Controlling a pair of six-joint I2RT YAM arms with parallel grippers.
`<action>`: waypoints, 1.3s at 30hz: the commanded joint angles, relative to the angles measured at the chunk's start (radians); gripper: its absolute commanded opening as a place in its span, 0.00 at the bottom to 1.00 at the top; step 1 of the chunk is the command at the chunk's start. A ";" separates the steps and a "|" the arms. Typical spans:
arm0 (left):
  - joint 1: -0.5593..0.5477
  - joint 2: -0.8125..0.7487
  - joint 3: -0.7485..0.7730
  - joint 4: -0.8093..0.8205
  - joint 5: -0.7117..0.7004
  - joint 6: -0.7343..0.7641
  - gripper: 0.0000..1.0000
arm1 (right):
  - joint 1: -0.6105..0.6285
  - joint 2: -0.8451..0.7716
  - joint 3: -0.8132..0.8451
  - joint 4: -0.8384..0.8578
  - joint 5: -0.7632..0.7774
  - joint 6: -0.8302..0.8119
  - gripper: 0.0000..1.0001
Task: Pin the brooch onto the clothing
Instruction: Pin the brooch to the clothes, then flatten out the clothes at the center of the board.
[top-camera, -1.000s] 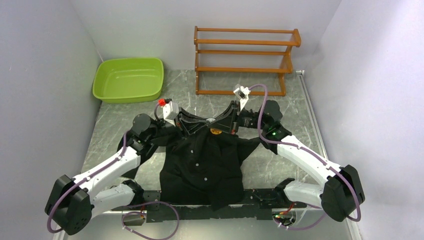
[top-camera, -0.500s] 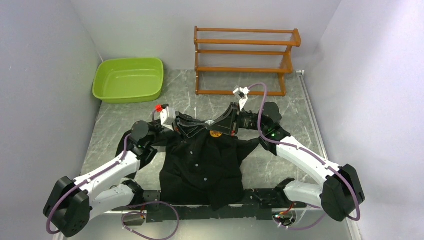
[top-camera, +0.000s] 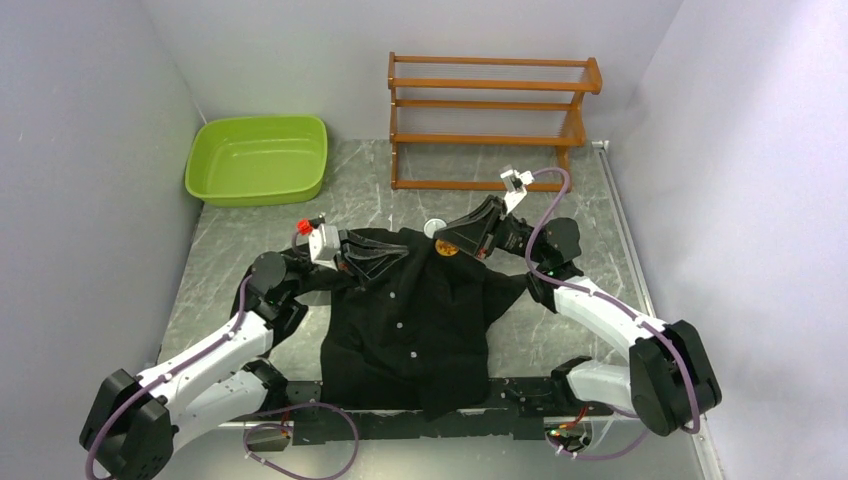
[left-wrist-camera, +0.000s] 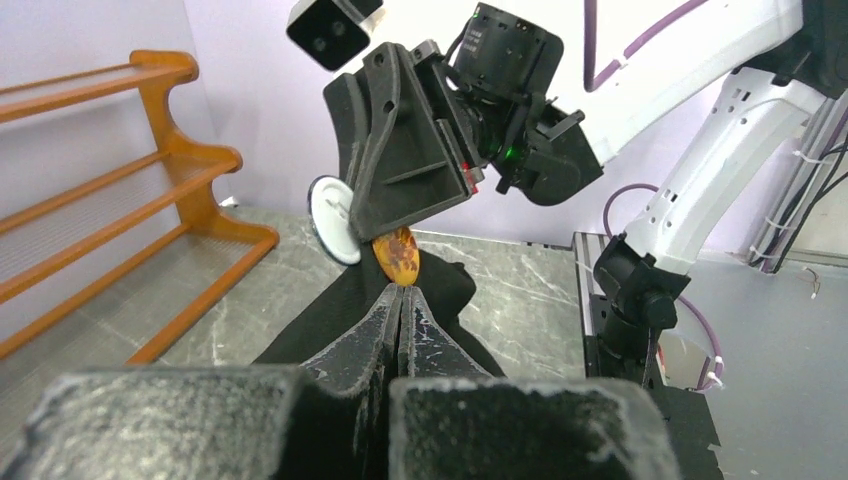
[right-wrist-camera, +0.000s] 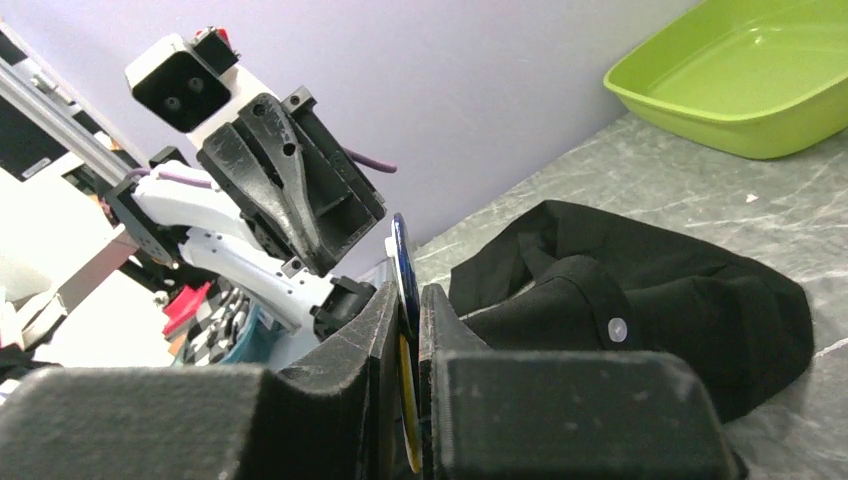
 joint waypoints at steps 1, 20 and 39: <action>0.002 -0.008 0.022 0.030 0.022 0.031 0.03 | 0.000 0.016 0.026 0.163 0.008 0.043 0.13; 0.003 -0.026 0.040 -0.298 -0.334 0.052 0.76 | -0.003 -0.174 0.102 -0.550 0.309 -0.380 1.00; 0.165 0.678 0.567 -1.171 -0.591 -0.036 0.95 | -0.121 0.269 0.102 -0.996 0.323 -0.462 0.89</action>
